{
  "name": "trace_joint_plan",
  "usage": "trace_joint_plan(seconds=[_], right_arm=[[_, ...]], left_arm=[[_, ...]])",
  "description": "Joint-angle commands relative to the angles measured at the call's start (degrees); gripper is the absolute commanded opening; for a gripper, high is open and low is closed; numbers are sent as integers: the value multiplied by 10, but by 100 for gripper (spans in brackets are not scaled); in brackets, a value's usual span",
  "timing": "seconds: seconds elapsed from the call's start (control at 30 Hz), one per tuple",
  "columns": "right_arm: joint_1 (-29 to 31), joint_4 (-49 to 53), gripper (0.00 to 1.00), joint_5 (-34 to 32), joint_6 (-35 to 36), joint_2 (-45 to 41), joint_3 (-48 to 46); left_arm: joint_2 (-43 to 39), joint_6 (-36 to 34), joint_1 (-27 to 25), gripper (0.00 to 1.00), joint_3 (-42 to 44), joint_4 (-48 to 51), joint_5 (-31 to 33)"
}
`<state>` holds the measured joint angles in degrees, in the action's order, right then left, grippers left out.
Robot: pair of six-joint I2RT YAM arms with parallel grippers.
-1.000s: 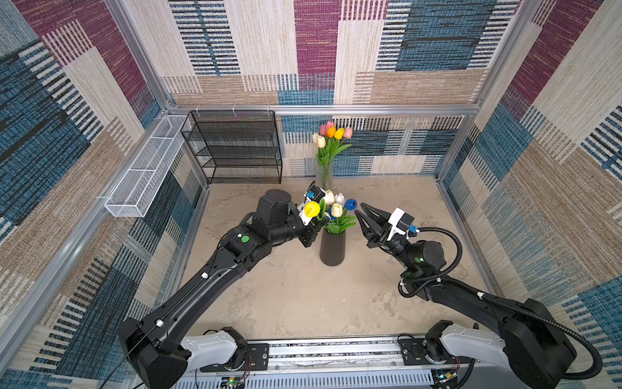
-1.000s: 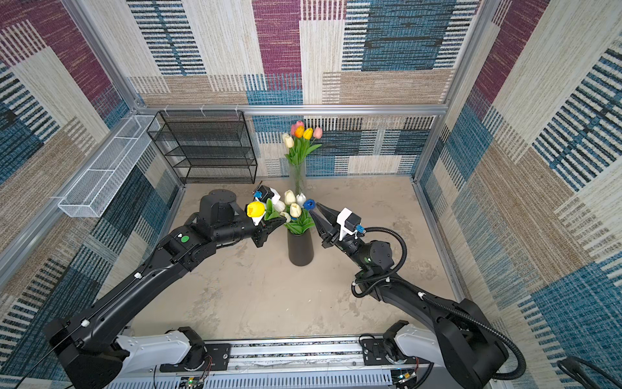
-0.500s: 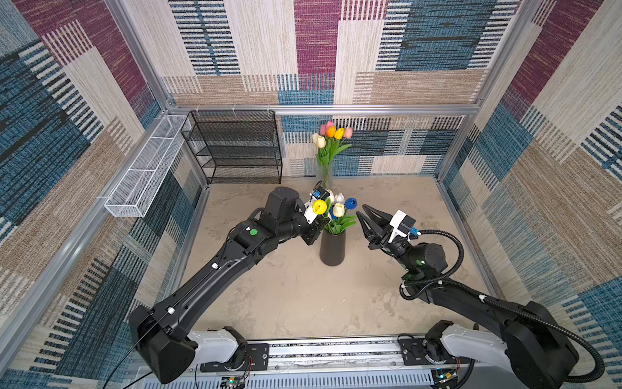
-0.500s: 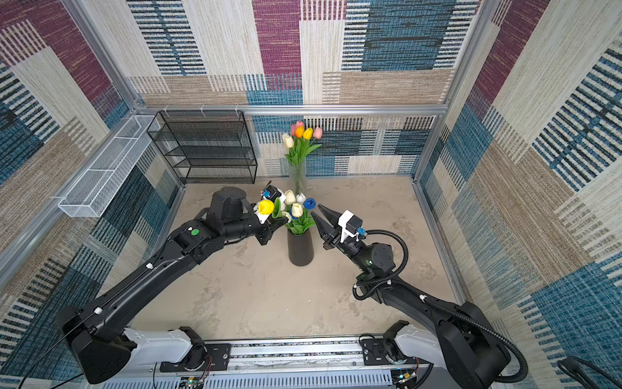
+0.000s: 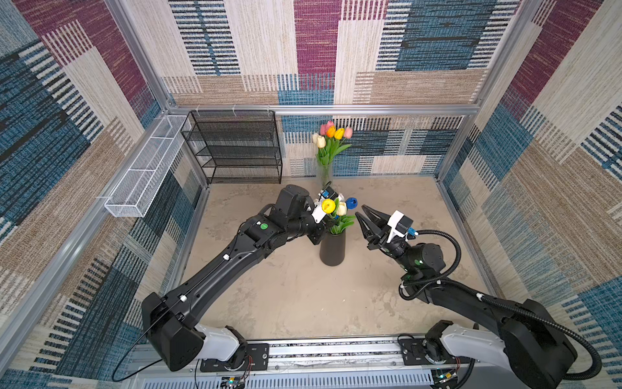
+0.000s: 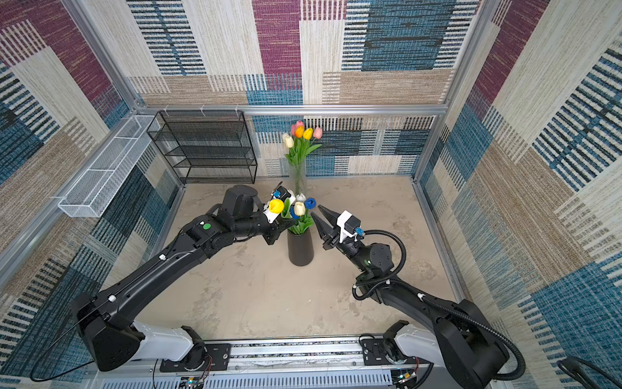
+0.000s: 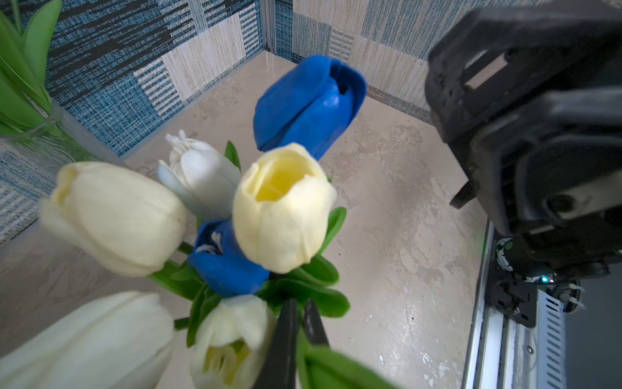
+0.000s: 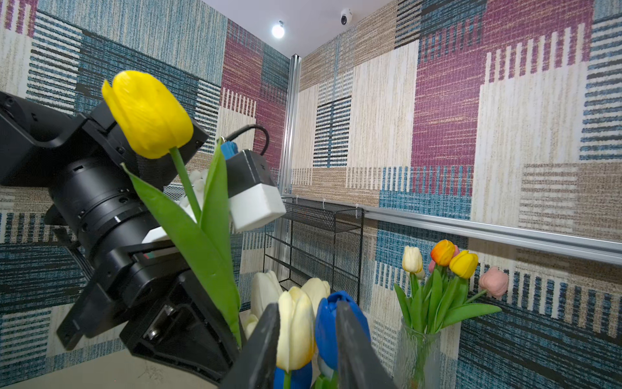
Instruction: Arrange the flowers into the vase
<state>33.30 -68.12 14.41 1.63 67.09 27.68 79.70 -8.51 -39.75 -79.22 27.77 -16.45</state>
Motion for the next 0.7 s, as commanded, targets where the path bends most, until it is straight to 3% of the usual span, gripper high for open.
trace_joint_plan(seconds=[0.0,0.17,0.23,0.33,0.5,0.6,0.67], right_arm=[[-1,-12,32,-1,2,5,1],[-1,-8,32,1,2,7,4],[-1,-16,32,5,1,-1,-2],[-1,-24,32,16,4,-20,-14],[-1,-6,34,2,10,-46,-24],[-5,30,36,-31,-10,-54,-24],[-18,50,36,-19,-28,-68,-29]], left_arm=[[-4,-2,-1,20,6,4,-3],[-23,-2,0,63,16,30,17],[-32,-8,-1,72,18,45,29],[-38,-26,1,81,9,78,42],[-35,-55,2,85,-19,138,46],[-55,-64,9,86,-9,125,46],[-82,-58,19,86,10,87,34]])
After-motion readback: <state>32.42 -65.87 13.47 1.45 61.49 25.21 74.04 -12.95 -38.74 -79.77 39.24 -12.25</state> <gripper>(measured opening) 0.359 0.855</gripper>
